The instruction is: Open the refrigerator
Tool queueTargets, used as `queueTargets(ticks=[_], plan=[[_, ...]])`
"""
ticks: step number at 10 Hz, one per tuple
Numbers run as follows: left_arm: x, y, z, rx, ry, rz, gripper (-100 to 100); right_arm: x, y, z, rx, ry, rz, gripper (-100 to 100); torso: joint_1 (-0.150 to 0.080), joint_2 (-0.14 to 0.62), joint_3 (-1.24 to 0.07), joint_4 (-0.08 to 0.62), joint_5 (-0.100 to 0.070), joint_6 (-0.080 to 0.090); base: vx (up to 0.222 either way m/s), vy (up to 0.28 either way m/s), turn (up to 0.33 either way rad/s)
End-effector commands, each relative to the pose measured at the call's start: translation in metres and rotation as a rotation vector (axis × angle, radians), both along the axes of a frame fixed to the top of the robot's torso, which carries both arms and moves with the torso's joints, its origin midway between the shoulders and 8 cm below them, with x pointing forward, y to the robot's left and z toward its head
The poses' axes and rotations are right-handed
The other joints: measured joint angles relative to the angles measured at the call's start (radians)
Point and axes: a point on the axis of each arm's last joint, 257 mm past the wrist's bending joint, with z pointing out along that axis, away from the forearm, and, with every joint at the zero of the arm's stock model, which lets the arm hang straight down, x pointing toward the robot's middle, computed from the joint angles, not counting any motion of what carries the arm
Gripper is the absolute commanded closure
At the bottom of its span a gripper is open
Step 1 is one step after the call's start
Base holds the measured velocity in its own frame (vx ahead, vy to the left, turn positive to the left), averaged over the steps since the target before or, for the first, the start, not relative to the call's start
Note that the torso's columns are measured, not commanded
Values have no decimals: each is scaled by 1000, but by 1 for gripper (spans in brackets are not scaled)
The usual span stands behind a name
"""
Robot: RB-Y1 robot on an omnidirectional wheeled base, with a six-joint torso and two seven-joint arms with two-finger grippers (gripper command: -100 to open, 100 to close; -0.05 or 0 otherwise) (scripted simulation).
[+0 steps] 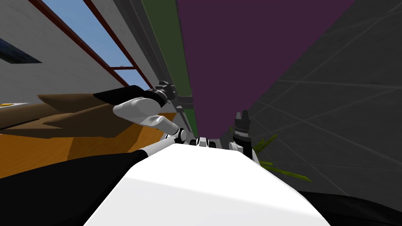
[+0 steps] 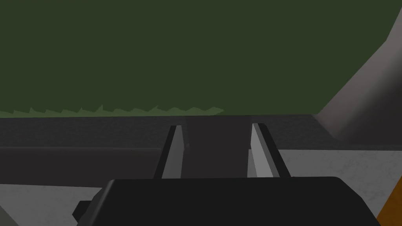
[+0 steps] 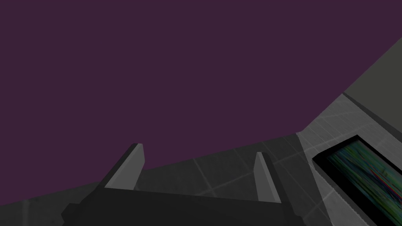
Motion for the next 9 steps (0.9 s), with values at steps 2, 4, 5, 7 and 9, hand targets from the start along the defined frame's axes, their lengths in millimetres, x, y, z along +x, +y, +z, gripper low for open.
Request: queueTargets(ticks=[2,4,5,7,9], plan=[[7,-15,2,1,-2,-45,100,0,0,0,0,0,0,0,-5,-5,-4,0,-2,1,24,277,-41],[11,-25,3,2,-3,-76,100,0,0,0,0,0,0,0,-14,-7,-5,-1,-5,3,39,290,-39],[15,-34,4,3,-3,-107,100,0,0,0,0,0,0,0,-17,-9,-7,-1,-6,4,29,314,-28],[18,-44,5,3,-4,-138,100,0,0,0,0,0,0,0,-18,-8,-7,-1,-7,4,-3,294,-47],[22,-54,5,3,-4,-169,100,0,0,0,0,0,0,0,-19,-7,-5,-1,-7,3,22,259,-41]])
